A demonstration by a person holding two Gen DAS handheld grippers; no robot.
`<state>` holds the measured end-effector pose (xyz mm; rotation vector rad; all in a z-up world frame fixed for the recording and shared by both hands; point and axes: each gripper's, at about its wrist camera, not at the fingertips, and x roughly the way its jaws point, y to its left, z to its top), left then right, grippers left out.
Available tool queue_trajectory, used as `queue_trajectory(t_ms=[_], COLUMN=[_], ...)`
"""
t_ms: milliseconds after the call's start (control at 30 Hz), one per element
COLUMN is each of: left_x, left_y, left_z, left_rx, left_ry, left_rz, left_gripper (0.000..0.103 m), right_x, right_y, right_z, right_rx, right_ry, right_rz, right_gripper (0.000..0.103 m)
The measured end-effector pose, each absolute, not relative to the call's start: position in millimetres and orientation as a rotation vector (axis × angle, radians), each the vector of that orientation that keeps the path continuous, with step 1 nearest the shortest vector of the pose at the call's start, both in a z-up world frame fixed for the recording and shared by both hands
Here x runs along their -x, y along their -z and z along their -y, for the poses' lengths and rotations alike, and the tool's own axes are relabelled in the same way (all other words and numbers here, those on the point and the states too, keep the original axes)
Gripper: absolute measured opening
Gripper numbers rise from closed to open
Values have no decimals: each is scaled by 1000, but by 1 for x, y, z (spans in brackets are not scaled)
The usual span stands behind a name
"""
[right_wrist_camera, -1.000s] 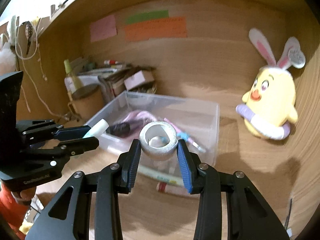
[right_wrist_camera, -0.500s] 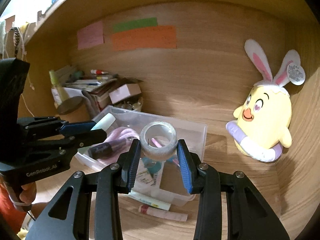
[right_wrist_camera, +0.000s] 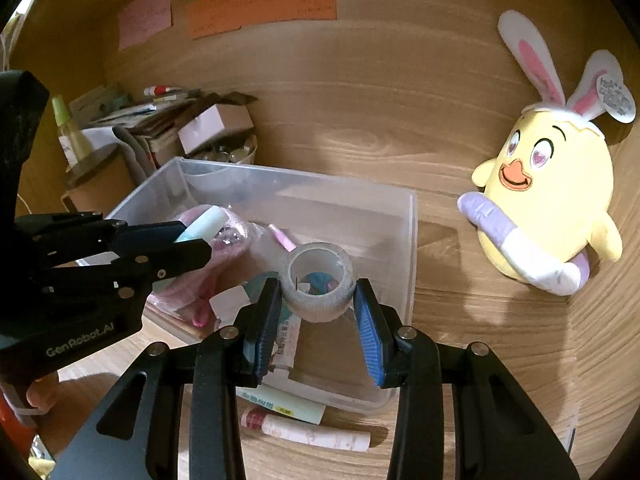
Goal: Organize objects
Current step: 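Lower the teal tube and white tape roll into the clear box and release both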
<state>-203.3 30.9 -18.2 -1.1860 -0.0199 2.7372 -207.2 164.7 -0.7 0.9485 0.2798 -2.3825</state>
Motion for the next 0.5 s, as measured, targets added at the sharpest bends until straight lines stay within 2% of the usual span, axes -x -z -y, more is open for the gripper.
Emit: queue_trajectory(t_ms=[167,300,433,500], left_x=[198,189,174,163], left_y=[17,9,-2,-7], left_z=[-28,-30,-31,-32], left_rx=[1170,1137,1095,1075], left_ry=[-2745,-2744,-2748,-2747], left_rz=[22,20,3,-18], left_gripper=[26,41,49,60], right_x=[207,203,191,182], right_y=[3,-1,-11,-17], right_z=[-163,-163,-171,-178], right_rx=[-961,-958,-921,-894], right_ry=[2370,2363,2366,2377], right_rz=[-286,-291,-295,-300], right_gripper=[34,35,35,40])
